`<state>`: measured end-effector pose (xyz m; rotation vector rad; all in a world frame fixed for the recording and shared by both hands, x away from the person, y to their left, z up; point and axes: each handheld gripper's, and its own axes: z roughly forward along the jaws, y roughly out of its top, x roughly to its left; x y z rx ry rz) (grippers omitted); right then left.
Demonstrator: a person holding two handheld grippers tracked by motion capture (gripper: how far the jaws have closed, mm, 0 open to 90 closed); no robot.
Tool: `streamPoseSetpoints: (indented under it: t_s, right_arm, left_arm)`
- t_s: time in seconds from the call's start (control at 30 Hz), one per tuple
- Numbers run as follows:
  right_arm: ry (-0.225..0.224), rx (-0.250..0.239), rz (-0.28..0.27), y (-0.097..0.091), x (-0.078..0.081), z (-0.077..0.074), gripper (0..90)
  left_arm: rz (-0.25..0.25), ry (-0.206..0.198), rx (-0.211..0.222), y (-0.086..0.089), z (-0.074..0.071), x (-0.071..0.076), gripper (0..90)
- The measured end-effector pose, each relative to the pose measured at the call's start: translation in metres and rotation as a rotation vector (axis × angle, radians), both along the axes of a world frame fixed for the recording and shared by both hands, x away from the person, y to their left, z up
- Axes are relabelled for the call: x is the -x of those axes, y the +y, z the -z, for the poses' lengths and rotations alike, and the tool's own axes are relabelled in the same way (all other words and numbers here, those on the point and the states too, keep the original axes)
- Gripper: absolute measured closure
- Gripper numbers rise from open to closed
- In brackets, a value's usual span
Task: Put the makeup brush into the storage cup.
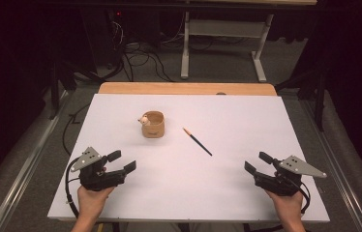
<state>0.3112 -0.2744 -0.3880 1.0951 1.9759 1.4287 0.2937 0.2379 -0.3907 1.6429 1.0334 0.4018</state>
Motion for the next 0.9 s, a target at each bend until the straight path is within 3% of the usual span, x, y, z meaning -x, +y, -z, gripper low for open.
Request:
streamPoseSetpoints:
  t_s: [0.37, 0.9]
  right_arm:
    - [0.000, 0.021, -0.025, 0.014, -0.007, -0.005, 32.5]
    - [-0.004, 0.008, -0.044, 0.021, -0.012, -0.011, 32.5]
  left_arm:
    - [0.008, 0.004, 0.003, 0.000, 0.001, -0.001, 25.0]
    - [0.004, 0.003, 0.015, 0.000, 0.000, -0.001, 25.0]
